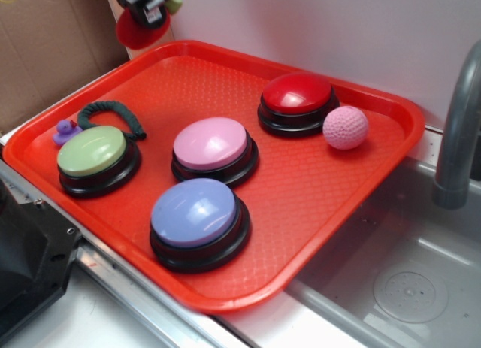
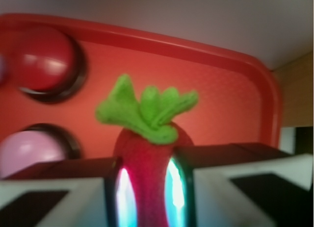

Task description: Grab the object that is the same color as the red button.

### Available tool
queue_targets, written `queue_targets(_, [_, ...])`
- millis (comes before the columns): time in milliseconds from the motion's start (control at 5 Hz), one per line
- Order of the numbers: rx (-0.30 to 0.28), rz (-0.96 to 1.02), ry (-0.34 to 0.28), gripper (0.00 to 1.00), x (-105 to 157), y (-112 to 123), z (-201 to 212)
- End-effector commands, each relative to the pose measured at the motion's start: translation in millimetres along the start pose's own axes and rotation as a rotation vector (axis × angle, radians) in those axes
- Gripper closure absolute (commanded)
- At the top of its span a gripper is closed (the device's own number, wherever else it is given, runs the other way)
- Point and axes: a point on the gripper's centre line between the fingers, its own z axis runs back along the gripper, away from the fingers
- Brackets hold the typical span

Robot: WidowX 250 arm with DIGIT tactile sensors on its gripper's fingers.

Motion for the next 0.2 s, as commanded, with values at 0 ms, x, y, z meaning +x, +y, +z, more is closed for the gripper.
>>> queue_targets(0, [0.0,0.067,-0.031,1.0,4.8,-21.8,69.1])
